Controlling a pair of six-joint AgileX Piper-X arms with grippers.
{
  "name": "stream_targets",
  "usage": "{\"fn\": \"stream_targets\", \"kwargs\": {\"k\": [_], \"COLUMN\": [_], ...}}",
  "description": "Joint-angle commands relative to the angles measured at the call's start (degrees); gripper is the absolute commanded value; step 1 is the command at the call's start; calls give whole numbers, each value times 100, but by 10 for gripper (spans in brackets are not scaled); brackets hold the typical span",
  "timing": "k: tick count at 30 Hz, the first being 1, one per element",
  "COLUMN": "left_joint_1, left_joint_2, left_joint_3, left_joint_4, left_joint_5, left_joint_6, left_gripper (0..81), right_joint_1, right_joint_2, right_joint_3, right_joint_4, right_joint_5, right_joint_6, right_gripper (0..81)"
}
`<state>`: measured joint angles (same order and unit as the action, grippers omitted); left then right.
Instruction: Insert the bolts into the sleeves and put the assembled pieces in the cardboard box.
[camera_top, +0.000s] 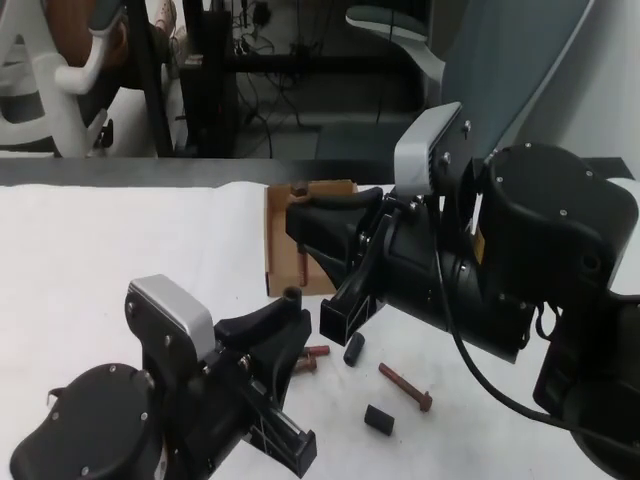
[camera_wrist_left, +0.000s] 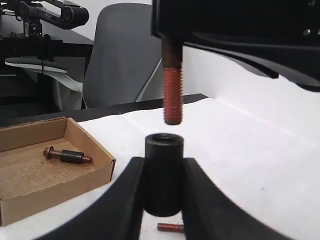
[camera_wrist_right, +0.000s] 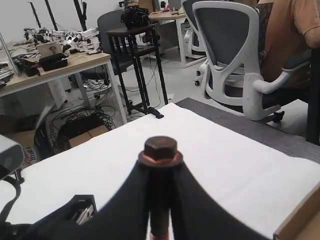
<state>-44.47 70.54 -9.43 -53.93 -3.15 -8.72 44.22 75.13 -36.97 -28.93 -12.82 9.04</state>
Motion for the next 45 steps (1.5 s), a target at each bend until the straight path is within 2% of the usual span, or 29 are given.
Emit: {"fn": "stream_targets", "kwargs": {"k": [1,14,18,22,40,42,45], "left_joint_1": [-26,-26,-26,-26,-10,-12,-12], "left_joint_2": [-1,-1,-1,-1,-1,-1,-1], "left_joint_3": [-43,-46,-46,-46,-117,-117,-117], "left_joint_4": [-37,-91,-429,-498,-1030,-1106,-1098], "left_joint_5": [18,18,18,18,-117,-192,-193], "left_joint_6": [-32,-32,-32,-32,-32,-32,-32], "left_gripper": [18,18,18,18,18,18,18], "right_joint_1": [23,235,231,231,231,231,231], "right_joint_2": [-71,-56,25,85,325,323,323], "right_joint_3": [-48,-22,-22,-22,-22,-22,-22], "right_joint_4": [-92,-54,-41,-51,-39,-40,-40], "right_joint_5": [-59,-155,-143,9,-4,-36,-35], "right_joint_6": [-8,100,82,-352,-323,-305,-305], "right_gripper": [6,6,6,6,1,45,259]}}
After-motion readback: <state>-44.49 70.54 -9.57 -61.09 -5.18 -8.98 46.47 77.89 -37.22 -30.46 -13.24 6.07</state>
